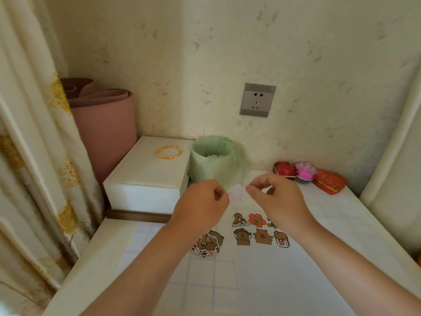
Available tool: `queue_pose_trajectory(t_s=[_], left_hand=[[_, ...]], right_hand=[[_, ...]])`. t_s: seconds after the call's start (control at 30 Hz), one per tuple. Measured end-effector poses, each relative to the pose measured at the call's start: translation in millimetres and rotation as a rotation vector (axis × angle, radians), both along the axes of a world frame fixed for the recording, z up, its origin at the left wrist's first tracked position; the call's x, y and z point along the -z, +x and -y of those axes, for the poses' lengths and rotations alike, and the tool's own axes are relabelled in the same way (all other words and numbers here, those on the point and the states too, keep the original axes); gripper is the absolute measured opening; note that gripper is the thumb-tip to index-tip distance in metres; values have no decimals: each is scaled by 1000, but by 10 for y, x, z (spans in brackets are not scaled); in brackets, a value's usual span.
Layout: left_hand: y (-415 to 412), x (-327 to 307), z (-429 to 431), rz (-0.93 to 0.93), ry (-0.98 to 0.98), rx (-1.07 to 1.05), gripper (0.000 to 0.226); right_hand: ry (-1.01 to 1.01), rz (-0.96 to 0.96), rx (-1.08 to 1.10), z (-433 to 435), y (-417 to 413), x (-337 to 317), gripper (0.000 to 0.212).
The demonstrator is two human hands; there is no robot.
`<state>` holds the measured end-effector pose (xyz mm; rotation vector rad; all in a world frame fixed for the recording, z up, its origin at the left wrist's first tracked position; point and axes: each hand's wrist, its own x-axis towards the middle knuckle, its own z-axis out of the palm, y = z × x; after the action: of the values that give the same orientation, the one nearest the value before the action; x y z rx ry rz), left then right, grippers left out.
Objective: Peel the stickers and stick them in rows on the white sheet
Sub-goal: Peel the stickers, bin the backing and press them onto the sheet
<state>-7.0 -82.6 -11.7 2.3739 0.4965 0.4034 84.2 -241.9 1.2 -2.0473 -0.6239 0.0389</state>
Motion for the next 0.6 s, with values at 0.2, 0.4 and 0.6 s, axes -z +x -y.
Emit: queue_pose_trajectory(t_s=[0.2, 0.4, 0.6], left_hand=[[89, 69, 231, 33, 347, 68, 16], [217, 246, 328, 136, 626, 209, 17], [286, 391, 341, 384, 797, 322, 32]], right_hand=[[-11, -353, 56, 88, -4, -4, 37], [-82, -499, 78, 164, 118, 63, 24], [-150, -663, 96, 282, 254, 112, 13]])
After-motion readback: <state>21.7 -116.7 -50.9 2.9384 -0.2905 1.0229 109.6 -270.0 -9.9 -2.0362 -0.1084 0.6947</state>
